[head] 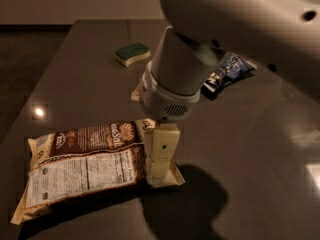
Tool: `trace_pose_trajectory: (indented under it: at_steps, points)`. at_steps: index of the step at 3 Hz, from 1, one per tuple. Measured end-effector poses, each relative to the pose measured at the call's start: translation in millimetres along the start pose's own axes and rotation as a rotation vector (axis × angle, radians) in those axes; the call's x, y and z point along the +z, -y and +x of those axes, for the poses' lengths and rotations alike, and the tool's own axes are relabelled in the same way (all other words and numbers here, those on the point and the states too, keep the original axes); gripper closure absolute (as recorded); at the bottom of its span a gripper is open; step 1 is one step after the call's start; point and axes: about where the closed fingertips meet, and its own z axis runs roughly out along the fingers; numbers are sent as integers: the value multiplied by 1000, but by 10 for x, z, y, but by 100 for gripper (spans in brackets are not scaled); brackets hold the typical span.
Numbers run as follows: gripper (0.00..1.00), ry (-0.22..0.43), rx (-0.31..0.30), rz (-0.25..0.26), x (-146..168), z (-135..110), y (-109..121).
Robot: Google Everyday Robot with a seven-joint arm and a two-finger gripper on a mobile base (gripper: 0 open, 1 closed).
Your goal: Pick brown chip bag
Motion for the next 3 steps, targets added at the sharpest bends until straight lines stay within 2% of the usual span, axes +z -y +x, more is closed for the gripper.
trace_pose_trajectory:
  at_steps: [1, 2, 3]
  points:
    - [0, 7, -39, -38, 288, -242, -90]
    - [0, 7, -58, -52, 495, -402, -137]
    - [13, 1, -53, -61, 633, -480, -142]
